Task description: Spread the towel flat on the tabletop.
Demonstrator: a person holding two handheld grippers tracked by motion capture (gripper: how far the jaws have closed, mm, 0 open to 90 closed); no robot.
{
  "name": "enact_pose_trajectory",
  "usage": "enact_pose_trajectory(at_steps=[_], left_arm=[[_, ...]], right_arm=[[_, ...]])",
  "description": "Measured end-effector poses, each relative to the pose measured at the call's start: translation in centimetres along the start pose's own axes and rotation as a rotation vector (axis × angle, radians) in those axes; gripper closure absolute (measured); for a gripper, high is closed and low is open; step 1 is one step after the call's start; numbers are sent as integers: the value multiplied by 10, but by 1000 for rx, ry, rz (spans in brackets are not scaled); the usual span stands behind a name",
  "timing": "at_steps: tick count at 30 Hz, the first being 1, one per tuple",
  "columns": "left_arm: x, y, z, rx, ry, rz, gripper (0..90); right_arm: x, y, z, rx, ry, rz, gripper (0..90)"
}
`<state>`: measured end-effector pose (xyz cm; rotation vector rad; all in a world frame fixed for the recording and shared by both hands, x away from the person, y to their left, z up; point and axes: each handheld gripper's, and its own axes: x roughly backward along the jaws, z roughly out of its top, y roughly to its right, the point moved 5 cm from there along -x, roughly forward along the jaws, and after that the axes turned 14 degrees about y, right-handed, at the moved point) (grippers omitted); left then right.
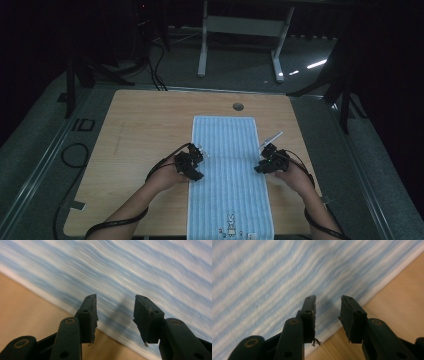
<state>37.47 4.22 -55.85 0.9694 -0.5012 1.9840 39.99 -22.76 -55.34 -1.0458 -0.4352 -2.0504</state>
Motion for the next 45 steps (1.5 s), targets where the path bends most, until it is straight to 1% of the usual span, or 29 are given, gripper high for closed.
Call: enact_pose_trajectory(at_steps=[1, 2, 3, 4, 5, 6, 7, 8, 9, 10, 11, 12, 13, 14, 15, 16, 19, 21, 23, 26, 29, 30, 31, 32, 36, 39, 42, 43, 45], left_arm=[[0, -10, 7, 30, 33, 34, 545], [-1, -14, 9, 42, 43, 48, 551], [-2, -18, 11, 51, 46, 58, 551], [-5, -21, 12, 62, 47, 62, 551], [-7, -23, 13, 68, 47, 66, 551], [-10, -25, 13, 74, 43, 67, 551], [-13, -27, 14, 72, 39, 68, 551], [-16, -28, 14, 69, 36, 71, 551], [-19, -30, 13, 75, 28, 67, 551], [-25, -31, 12, 79, 13, 68, 550], [-25, -31, 12, 79, 13, 68, 550], [-28, -31, 12, 82, 9, 63, 550], [-29, -31, 12, 84, 21, 61, 545], [-29, -32, 13, 83, 21, 60, 545], [-30, -32, 13, 82, 21, 60, 545], [-30, -33, 14, 77, 19, 58, 544], [-33, -37, 17, 67, 24, 59, 544], [-35, -39, 19, 57, 30, 51, 538], [-36, -42, 21, 68, 31, 55, 537], [-38, -45, 24, 68, 32, 60, 537], [-38, -45, 24, 68, 32, 60, 537], [-41, -51, 28, 80, 35, 65, 537], [-42, -53, 29, 83, 33, 65, 537], [-43, -55, 29, 86, 35, 66, 537], [-44, -59, 32, 79, 31, 68, 537], [-45, -61, 33, 83, 31, 70, 537], [-45, -61, 33, 87, 33, 69, 537], [-45, -61, 33, 91, 34, 72, 537], [-44, -61, 33, 96, 30, 75, 534]], right_arm=[[3, 2, 5, -4, 19, -17, 651], [6, 6, 15, -13, 47, -39, 711], [5, 8, 18, -15, 49, -46, 729], [1, 10, 23, -16, 43, -51, 794], [1, 10, 23, -16, 43, -51, 826], [-6, 10, 27, -7, 39, -68, 893], [-6, 10, 27, -7, 39, -68, 893], [-10, 11, 27, -7, 34, -71, 894], [-14, 12, 28, -5, 31, -78, 894], [-23, 14, 26, -12, 20, -82, 894], [-23, 14, 26, -12, 20, -82, 894], [-27, 14, 25, -14, 13, -82, 893], [-31, 15, 24, -14, 0, -85, 893], [-35, 16, 23, -11, -15, -92, 893], [-37, 16, 22, -7, -13, -94, 893], [-37, 17, 23, -15, -14, -92, 893], [-38, 21, 24, -13, -18, -98, 892], [-39, 26, 26, -25, -11, -103, 884], [-40, 29, 27, -42, -11, -101, 884], [-42, 35, 30, -40, -19, -107, 884], [-42, 36, 31, -43, -23, -112, 884], [-42, 36, 31, -43, -23, -112, 884], [-46, 44, 37, -64, -28, -121, 883], [-46, 45, 38, -65, -30, -126, 882], [-48, 48, 41, -61, -35, -138, 879], [-48, 50, 41, -86, -26, -127, 877], [-48, 51, 40, -96, -19, -121, 874], [-48, 51, 40, -103, -19, -121, 859], [-47, 51, 40, -90, -18, -117, 826]])
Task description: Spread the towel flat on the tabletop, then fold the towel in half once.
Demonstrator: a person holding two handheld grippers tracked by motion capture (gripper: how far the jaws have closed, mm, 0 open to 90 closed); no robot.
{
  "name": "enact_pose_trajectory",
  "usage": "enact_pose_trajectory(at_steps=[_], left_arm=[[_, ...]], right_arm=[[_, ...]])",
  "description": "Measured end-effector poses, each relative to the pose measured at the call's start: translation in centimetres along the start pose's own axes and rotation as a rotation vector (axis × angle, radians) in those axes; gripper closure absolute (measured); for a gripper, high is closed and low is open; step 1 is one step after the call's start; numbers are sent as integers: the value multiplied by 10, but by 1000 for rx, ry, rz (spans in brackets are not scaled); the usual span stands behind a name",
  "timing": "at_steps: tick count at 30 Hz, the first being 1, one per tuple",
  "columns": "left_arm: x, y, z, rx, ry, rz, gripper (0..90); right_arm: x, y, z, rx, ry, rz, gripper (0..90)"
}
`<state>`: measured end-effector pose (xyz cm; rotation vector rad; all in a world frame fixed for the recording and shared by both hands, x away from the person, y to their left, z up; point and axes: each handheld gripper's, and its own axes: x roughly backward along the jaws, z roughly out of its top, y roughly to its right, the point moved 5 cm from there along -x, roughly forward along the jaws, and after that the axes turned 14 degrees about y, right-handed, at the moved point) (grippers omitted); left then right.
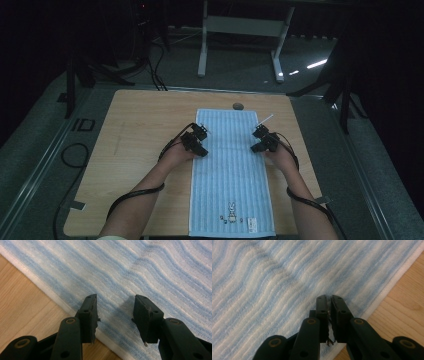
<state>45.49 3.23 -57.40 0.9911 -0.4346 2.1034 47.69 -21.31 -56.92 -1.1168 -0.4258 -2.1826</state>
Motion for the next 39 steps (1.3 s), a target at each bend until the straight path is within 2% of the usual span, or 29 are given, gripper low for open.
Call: enact_pose_trajectory(at_steps=[3, 5, 9, 13, 18, 25, 27, 30, 33, 35, 39], left_arm=[[5, 1, -1, 10, -4, -4, 503], [11, -4, -1, 18, -3, 5, 466], [20, -14, -3, 57, 10, 18, 456], [22, -17, -7, 85, 23, 22, 441], [26, -24, -7, 88, 27, 36, 440], [27, -37, -4, 141, 50, 61, 441], [23, -41, -5, 162, 53, 61, 442], [17, -46, -7, 168, 34, 71, 443], [13, -46, -7, 182, 40, 74, 445], [11, -46, -6, 166, 34, 75, 445], [6, -45, -5, 166, 33, 74, 448]], right_arm=[[3, -1, 0, 3, -3, 1, 798], [11, 1, 2, -3, 29, 8, 779], [22, 8, 3, -14, 47, -8, 735], [28, 17, 1, -39, 60, -22, 653], [32, 26, -1, -87, 80, -35, 618], [29, 35, 2, -108, 83, -49, 597], [26, 39, 5, -142, 83, -55, 594], [22, 44, 9, -159, 79, -71, 588], [16, 46, 11, -164, 69, -83, 571], [12, 46, 12, -167, 62, -89, 570], [2, 44, 10, -172, 41, -86, 569]])
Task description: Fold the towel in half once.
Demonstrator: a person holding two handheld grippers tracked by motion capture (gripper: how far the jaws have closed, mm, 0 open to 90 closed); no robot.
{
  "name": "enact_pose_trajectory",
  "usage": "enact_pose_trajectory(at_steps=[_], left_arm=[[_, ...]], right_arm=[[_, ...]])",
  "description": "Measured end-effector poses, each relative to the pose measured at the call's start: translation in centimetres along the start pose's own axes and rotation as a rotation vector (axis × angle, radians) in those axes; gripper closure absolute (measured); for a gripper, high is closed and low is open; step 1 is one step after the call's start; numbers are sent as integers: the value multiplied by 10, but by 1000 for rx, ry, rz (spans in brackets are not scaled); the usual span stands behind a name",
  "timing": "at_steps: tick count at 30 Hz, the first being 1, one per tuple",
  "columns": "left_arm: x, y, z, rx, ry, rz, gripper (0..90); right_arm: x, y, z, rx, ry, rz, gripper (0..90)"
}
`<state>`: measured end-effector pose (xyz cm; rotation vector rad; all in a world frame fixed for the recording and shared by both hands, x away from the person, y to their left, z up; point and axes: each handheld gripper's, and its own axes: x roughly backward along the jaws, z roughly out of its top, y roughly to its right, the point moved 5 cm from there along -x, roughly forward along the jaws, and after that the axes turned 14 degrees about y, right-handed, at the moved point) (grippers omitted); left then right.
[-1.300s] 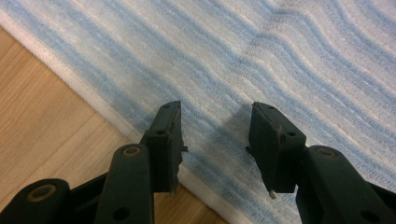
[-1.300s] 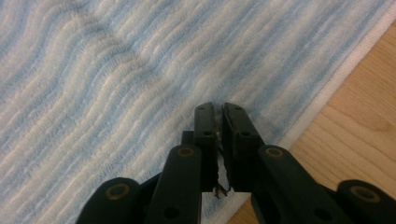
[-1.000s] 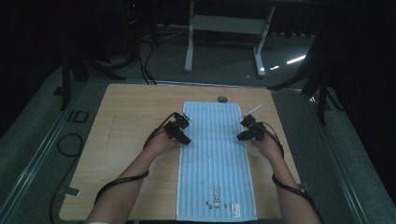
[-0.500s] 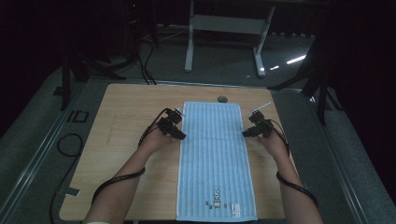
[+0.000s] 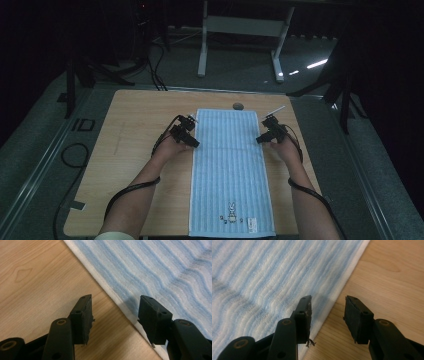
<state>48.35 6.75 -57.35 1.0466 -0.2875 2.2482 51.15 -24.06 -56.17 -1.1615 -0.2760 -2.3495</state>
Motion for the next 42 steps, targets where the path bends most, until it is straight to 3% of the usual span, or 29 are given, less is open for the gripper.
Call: enact_pose_trajectory(at_steps=[6, 7, 8, 12, 14, 16, 20, 23, 25, 29, 34, 39, 42], left_arm=[[-4, 2, 0, -11, 8, 5, 473], [-5, 5, 1, -37, 8, 25, 473], [-6, 7, 1, -45, 13, 20, 508], [-7, 12, 4, -53, 19, -9, 691], [-7, 14, 4, -29, 17, -35, 804], [-7, 15, 4, -21, 22, -43, 861], [2, 15, 7, -12, 56, -50, 874], [13, 19, 13, -33, 80, -48, 877], [25, 24, 16, -62, 103, -43, 877], [41, 30, 14, -74, 128, -45, 877], [54, 38, -2, -121, 120, -35, 875], [58, 48, -25, -131, 107, -64, 873], [59, 56, -35, -161, 98, -72, 866]], right_arm=[[-8, -4, -4, 25, -18, -13, 582], [-8, -5, -4, 30, -18, -17, 600], [-8, -7, -4, 27, -14, -15, 673], [-8, -12, -4, 37, -18, -2, 815], [-8, -13, -4, 40, -20, 7, 855], [-8, -13, -4, 39, -25, 8, 866], [-2, -11, -3, 32, -10, 14, 868], [7, -9, -2, 19, 10, 25, 868], [14, -9, -1, 31, 19, 35, 868], [35, -15, 3, 66, 59, 42, 868], [58, -31, -2, 98, 105, 82, 867], [64, -46, -19, 139, 107, 110, 867], [64, -51, -31, 144, 104, 119, 866]])
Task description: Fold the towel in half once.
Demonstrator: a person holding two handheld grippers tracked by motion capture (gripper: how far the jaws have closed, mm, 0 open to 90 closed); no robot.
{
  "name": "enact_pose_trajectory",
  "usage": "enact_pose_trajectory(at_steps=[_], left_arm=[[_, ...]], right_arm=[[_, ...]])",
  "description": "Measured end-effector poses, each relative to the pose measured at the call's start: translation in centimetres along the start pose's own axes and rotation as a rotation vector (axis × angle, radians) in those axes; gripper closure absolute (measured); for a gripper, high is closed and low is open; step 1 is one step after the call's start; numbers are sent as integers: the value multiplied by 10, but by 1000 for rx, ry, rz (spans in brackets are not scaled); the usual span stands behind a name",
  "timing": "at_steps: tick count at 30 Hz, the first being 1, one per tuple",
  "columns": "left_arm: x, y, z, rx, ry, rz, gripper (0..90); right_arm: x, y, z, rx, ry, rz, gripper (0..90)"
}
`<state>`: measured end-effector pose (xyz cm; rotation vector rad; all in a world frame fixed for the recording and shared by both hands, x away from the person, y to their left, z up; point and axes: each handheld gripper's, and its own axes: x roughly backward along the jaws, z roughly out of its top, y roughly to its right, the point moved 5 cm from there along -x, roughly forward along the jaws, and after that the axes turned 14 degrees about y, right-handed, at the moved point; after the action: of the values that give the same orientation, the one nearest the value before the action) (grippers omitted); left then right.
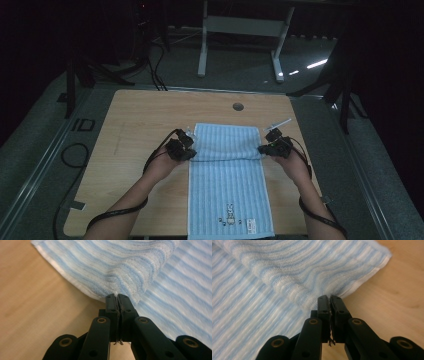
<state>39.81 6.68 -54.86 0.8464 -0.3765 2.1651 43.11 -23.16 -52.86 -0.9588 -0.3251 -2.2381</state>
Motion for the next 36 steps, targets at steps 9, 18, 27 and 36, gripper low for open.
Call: enact_pose_trajectory(at_steps=[9, 18, 27, 36], left_arm=[[17, 6, -1, 31, -12, -47, 720], [-9, 15, 10, 28, -42, -80, 730], [-33, 9, 0, 26, -84, -47, 731], [-27, -10, -7, 35, -81, -20, 730]], right_arm=[[3, -9, -30, -30, -38, 31, 749], [6, -16, -16, -11, -4, 35, 786], [-29, -16, -29, -5, -90, 28, 791], [-42, -21, -15, -10, -93, 40, 789]])
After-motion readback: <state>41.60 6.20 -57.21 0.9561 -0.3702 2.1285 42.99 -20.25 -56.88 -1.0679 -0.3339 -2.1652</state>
